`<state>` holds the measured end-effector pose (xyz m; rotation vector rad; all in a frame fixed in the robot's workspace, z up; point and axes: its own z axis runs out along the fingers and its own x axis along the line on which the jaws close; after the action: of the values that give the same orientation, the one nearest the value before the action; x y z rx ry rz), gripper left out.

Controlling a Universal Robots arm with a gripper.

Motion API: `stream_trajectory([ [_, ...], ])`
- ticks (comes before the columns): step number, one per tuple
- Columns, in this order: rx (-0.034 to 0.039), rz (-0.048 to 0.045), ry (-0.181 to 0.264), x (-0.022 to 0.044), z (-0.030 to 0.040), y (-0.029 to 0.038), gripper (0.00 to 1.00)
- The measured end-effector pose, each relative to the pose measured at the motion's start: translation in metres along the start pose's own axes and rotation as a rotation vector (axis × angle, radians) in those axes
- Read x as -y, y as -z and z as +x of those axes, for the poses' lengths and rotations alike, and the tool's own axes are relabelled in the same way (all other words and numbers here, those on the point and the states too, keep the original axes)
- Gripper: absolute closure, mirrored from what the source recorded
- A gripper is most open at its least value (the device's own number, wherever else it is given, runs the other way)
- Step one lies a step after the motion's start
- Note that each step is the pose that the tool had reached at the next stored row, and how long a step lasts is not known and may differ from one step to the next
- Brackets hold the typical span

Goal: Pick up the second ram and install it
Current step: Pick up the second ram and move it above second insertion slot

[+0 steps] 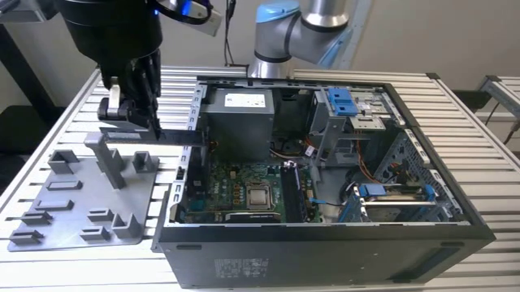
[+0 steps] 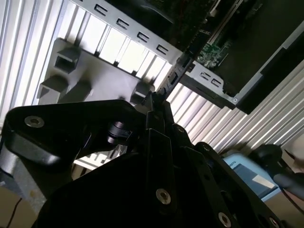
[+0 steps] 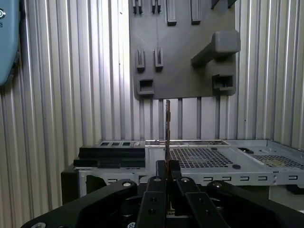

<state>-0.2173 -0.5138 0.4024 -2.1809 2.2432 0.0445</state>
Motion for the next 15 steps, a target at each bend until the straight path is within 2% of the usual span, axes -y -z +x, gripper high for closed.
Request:
stream_trajectory([
  [15,0.0020,-0.0016,0.000,0.0572,-0.0016,0.0006,0.86],
])
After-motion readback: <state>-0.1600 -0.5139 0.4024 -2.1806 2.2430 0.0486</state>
